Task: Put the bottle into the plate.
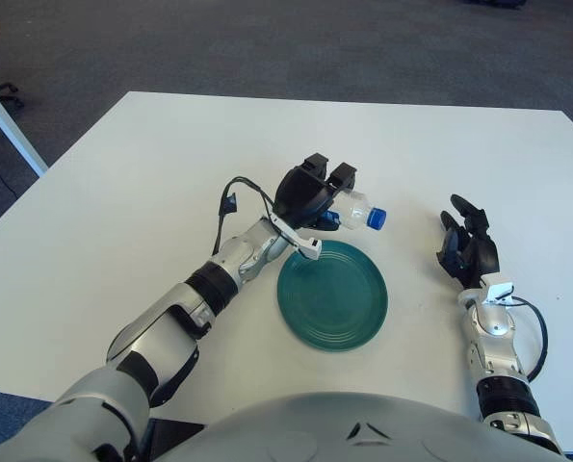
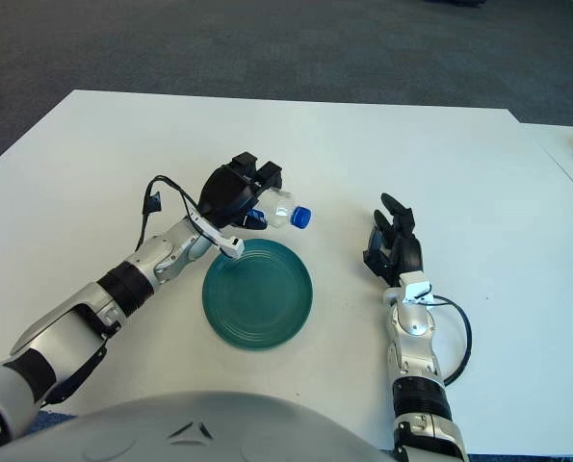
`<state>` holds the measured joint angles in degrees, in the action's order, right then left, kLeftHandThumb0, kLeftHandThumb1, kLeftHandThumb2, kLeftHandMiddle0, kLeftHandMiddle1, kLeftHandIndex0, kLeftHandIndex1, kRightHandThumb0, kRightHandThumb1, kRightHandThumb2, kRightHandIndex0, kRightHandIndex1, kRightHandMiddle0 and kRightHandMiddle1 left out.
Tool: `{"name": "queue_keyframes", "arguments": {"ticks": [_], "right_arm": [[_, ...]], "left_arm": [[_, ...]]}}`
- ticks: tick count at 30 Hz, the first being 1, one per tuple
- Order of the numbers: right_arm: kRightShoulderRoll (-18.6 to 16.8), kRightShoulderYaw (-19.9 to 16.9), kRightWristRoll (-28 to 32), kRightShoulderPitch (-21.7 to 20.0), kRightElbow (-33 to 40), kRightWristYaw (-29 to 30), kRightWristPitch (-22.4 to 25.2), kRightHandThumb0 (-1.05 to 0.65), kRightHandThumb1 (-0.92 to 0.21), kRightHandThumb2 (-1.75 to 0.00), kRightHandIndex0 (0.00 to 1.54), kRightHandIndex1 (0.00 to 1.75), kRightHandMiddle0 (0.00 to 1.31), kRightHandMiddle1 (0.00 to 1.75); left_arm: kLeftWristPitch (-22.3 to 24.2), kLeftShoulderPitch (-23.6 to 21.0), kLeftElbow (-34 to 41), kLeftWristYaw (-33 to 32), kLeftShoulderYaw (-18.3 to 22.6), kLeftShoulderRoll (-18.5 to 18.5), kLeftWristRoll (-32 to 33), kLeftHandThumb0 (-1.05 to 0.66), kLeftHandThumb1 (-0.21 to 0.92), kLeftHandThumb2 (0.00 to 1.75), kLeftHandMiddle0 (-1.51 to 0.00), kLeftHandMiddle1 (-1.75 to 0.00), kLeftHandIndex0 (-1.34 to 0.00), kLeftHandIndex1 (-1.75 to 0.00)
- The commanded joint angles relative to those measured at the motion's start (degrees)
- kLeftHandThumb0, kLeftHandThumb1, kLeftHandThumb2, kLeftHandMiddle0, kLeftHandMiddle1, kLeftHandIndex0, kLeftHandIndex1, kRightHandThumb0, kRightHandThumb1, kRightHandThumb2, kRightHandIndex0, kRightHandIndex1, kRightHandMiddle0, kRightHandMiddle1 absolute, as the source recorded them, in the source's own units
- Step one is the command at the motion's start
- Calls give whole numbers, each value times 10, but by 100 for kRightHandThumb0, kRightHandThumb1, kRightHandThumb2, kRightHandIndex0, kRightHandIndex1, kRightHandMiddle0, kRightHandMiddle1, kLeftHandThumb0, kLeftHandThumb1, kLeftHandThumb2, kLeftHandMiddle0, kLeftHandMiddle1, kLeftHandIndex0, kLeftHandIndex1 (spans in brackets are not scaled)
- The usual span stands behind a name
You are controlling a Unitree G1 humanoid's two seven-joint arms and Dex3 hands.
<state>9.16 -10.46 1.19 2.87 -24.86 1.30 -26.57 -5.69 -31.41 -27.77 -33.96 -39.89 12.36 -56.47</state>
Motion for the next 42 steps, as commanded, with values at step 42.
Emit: {"name": "queue_keyframes", "arguments": {"ticks": [42], "right_arm": [[-10, 1, 4, -15, -142, -5, 25, -76, -92, -89, 32, 1, 1, 61]], "left_arm": [[-43, 188, 295, 365, 46, 92, 38, -46, 34, 128, -108, -175, -59, -175]]}}
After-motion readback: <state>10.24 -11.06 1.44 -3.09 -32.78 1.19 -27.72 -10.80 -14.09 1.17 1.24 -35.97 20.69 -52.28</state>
